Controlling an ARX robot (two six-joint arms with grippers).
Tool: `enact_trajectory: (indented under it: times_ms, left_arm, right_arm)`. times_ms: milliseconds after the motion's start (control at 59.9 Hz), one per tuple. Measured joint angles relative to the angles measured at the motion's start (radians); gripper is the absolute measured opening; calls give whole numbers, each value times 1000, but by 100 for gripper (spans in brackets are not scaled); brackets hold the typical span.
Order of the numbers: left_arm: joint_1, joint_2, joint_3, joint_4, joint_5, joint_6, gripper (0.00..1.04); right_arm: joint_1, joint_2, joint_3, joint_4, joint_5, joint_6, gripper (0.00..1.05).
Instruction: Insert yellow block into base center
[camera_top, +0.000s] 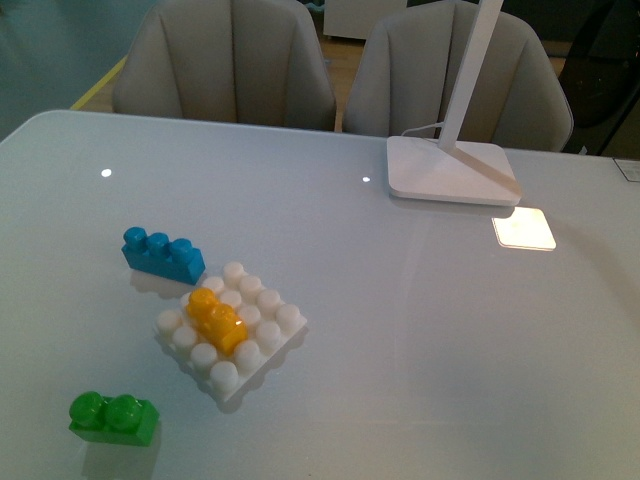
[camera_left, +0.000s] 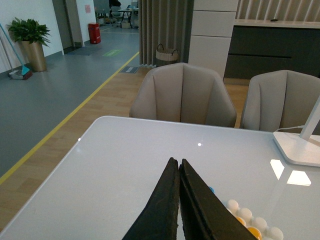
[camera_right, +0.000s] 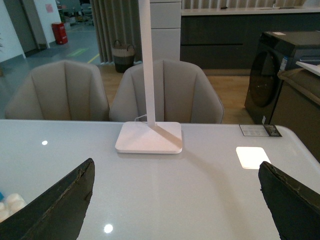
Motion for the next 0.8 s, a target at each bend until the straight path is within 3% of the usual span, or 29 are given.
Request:
enact_trajectory:
  times_ms: [100,584,801]
  left_arm:
    - [0,0,0,0,0,0,7]
    - [0,0,0,0,0,0,97]
    - [0,0,0,0,0,0,97]
  right_arm:
    - [0,0,0,0,0,0,96]
    - [0,0,0,0,0,0,96]
    - [0,0,0,0,0,0,96]
